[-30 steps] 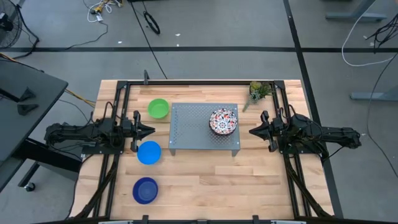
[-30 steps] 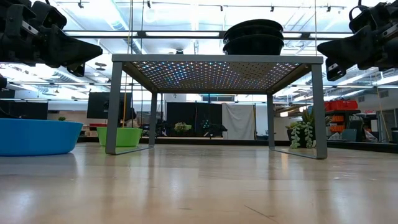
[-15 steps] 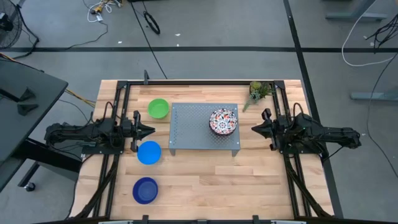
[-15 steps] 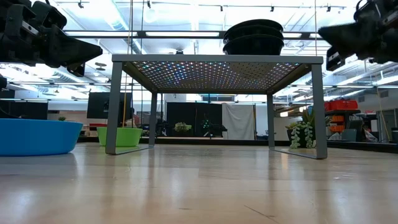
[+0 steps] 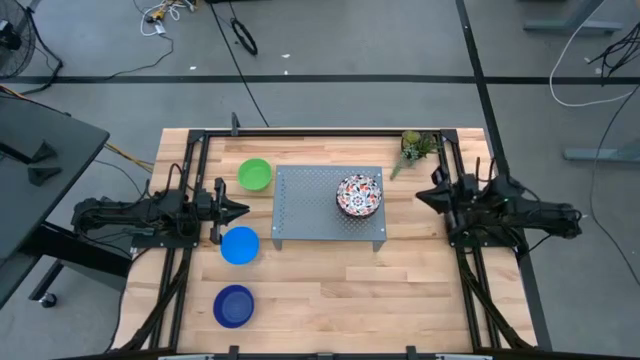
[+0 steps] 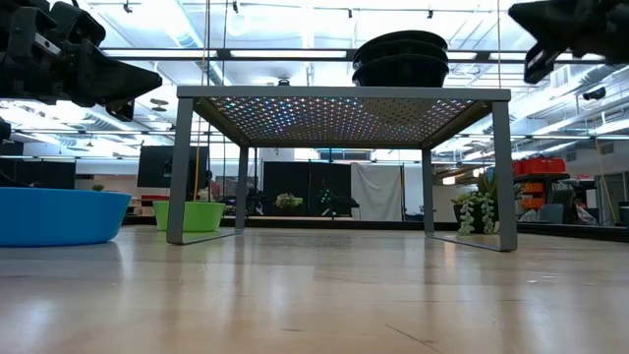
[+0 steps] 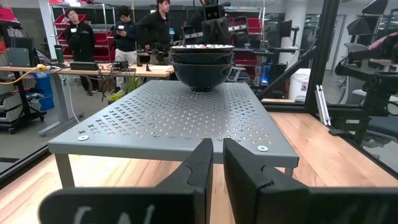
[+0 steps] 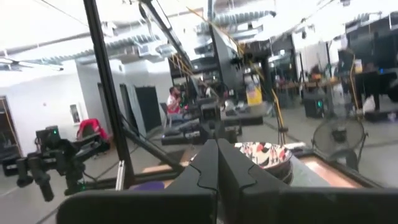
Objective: Pick & Place Mini bowls
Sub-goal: Put the light green plastic bowl on the shelf
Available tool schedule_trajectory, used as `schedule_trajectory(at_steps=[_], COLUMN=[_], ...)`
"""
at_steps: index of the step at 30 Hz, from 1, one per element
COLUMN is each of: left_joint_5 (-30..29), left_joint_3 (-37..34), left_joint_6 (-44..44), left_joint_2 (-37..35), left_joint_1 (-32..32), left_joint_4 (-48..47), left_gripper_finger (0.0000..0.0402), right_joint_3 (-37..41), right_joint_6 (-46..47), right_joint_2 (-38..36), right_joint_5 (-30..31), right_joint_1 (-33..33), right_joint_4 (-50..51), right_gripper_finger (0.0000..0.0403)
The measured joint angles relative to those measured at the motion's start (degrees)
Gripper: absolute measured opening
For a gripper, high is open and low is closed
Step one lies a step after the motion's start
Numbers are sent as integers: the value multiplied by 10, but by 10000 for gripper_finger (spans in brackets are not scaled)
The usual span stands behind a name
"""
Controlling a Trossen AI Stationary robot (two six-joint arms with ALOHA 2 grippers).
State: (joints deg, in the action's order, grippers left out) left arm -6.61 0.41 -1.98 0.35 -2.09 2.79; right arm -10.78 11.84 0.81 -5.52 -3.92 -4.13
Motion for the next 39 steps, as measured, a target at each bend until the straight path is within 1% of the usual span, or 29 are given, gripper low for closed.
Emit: schedule_trajectory(at_steps=[6,9,14,22,24,29,35,39], left_joint_5=[0,0,0,0,0,0,0,0], left_joint_3=[0,0,0,0,0,0,0,0], left_joint_6=[0,0,0,0,0,0,0,0], left_joint_2=[0,0,0,0,0,0,0,0], left_joint_1=[0,0,0,0,0,0,0,0], left_joint_4=[0,0,0,0,0,0,0,0], left_gripper_finger=[44,44,44,44,44,44,44,44], right_joint_3=[-111,-157,-221,-305,-327,-380,-428,-449], right_joint_6=[-3,-4,-2,-8,-15,-30,-101,-106], right_joint_2=[20,29,36,36,36,36,36,35], right_joint_5=[4,8,8,7,9,45,45,46], right_joint_1=[0,0,0,0,0,0,5,35], right_joint_4=[145,189,252,380,403,454,507,534], right_gripper_finger=[1,0,0,0,0,0,0,0])
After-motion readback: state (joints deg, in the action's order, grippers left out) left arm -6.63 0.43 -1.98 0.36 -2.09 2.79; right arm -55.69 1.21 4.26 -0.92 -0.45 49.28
